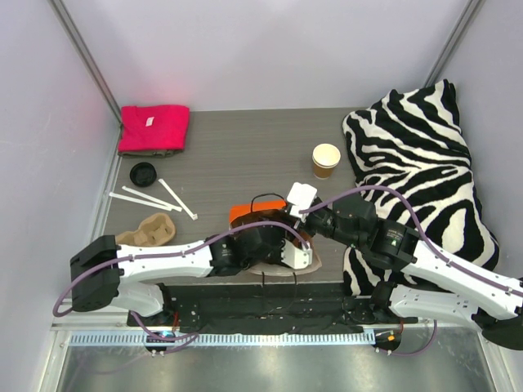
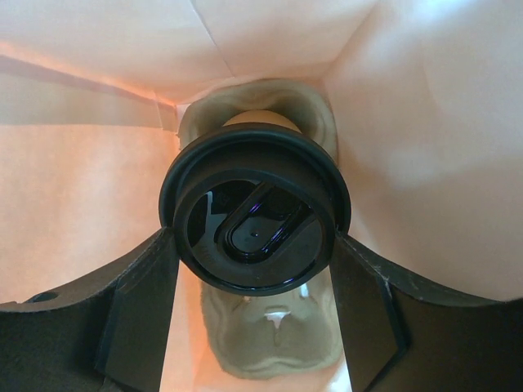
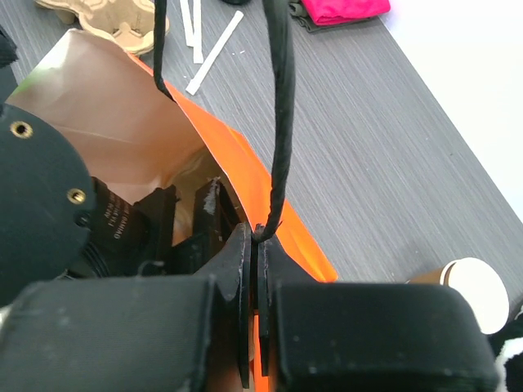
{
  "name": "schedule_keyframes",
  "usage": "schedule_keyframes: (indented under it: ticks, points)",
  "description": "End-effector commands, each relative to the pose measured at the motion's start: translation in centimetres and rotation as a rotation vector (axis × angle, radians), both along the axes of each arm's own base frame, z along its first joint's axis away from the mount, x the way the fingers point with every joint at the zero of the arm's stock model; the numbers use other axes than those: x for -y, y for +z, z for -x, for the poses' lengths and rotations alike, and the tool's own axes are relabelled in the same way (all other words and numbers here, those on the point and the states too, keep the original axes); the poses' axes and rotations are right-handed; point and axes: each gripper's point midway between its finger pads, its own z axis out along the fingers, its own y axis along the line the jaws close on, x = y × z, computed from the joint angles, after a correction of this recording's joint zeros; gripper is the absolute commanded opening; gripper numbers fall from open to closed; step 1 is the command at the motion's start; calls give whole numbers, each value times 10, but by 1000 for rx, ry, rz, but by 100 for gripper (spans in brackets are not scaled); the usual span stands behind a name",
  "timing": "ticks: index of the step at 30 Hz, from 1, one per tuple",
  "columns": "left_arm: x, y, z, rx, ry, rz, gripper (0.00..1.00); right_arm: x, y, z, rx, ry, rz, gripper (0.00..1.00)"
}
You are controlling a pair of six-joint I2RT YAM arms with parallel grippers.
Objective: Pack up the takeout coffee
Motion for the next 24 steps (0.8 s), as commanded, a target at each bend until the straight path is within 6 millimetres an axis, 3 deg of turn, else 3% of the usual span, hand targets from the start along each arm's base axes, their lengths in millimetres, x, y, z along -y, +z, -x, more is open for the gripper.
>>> schedule_keyframes:
  ticks: [1, 16, 24]
  points:
    - [1, 11, -3, -25, 27, -22, 20, -5, 24, 5, 0, 9, -108, 1]
    - [-9, -26, 8, -141, -15, -176, 22, -12, 22, 3, -68, -2, -111, 1]
    - [-12, -36, 7, -218, -33, -249, 21, -14, 17, -8, -144, -33, -113, 1]
